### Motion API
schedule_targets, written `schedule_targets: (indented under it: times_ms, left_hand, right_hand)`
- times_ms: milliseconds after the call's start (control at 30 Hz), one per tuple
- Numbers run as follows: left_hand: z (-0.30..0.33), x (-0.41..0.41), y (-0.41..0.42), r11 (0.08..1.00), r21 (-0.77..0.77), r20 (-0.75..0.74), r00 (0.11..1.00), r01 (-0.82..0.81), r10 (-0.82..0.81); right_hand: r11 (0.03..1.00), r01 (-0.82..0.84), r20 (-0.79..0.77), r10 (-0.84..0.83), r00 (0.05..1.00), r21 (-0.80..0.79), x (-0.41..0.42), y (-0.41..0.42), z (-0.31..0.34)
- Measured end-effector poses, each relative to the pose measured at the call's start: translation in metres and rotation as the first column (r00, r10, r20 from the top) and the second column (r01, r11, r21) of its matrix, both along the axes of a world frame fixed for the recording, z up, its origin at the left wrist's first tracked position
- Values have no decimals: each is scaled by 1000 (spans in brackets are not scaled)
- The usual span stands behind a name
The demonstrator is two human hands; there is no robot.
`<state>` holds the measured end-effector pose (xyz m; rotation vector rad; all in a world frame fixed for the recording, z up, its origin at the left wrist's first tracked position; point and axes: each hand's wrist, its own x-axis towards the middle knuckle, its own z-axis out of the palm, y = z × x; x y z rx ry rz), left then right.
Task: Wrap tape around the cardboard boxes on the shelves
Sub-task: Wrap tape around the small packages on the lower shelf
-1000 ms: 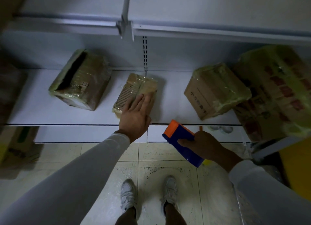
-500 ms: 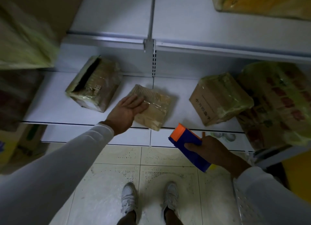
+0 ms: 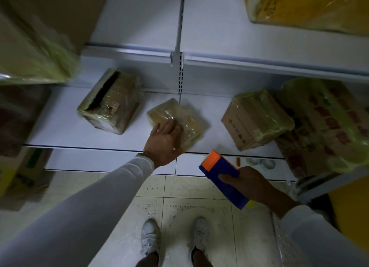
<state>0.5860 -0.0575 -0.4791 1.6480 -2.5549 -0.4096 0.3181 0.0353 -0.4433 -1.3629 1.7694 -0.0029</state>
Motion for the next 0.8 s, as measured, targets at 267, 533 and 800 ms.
schedule_targets:
  times_ms: [267,533,800]
  left_hand:
    - [-3,44,-5,988,-21,-131,979,153,-154]
    - [4,41,6,994,-56,-243,964,93,-104]
    - [46,30,62,802,591,-622,683,87,384]
  right_hand:
    - [998,-39,79,42,996,-43,11,1,4]
    - [995,-70,261,85,962,-66,15,9,20]
    - [982,-156,335,182,924,-104,40,7,51]
